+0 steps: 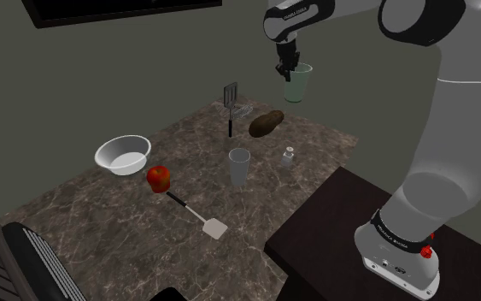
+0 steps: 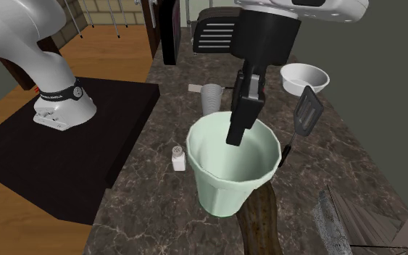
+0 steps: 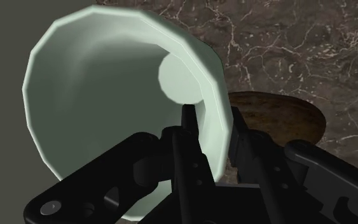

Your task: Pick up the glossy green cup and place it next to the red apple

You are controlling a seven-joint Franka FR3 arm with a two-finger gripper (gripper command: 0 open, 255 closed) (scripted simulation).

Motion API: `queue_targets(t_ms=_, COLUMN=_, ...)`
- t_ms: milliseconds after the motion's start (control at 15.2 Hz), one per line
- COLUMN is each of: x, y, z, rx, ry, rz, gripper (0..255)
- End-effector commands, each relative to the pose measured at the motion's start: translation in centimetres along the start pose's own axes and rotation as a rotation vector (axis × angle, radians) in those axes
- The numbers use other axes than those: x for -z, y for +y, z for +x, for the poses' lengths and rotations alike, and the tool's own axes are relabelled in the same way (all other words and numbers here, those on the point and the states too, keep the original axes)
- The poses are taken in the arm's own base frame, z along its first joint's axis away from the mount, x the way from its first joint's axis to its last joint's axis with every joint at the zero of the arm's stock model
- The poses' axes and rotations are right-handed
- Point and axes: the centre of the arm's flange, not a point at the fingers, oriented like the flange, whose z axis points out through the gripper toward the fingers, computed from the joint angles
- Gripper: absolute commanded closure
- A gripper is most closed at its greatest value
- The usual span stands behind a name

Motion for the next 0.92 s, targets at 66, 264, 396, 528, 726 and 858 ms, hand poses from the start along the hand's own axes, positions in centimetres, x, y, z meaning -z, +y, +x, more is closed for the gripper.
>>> queue_targets(t_ms=66, x=1.3, y=-3.6, z=-0.2, rx=-0.001, ry=0.001, rz=-0.001, gripper=255)
queue_targets(t_ms=264, x=2.5, y=-7.3, z=-0.4, rx=-0.001, ry=0.001, rz=-0.001, gripper=255)
queue_targets(t_ms=396, x=3.3, y=-9.8, z=-0.5, rx=-0.001, ry=0.001, rz=-0.001, gripper=255)
queue_targets(t_ms=528, x=4.2, y=-12.3, z=-0.6, rx=-0.001, ry=0.001, rz=-0.001, gripper=255)
queue_targets(t_ms=726, x=5.4, y=-16.1, z=-0.8, rx=-0.001, ry=0.001, rz=-0.001, gripper=255)
queue_targets(t_ms=858, x=6.2, y=-18.6, z=-1.0, rx=-0.001, ry=0.001, rz=-0.001, gripper=255)
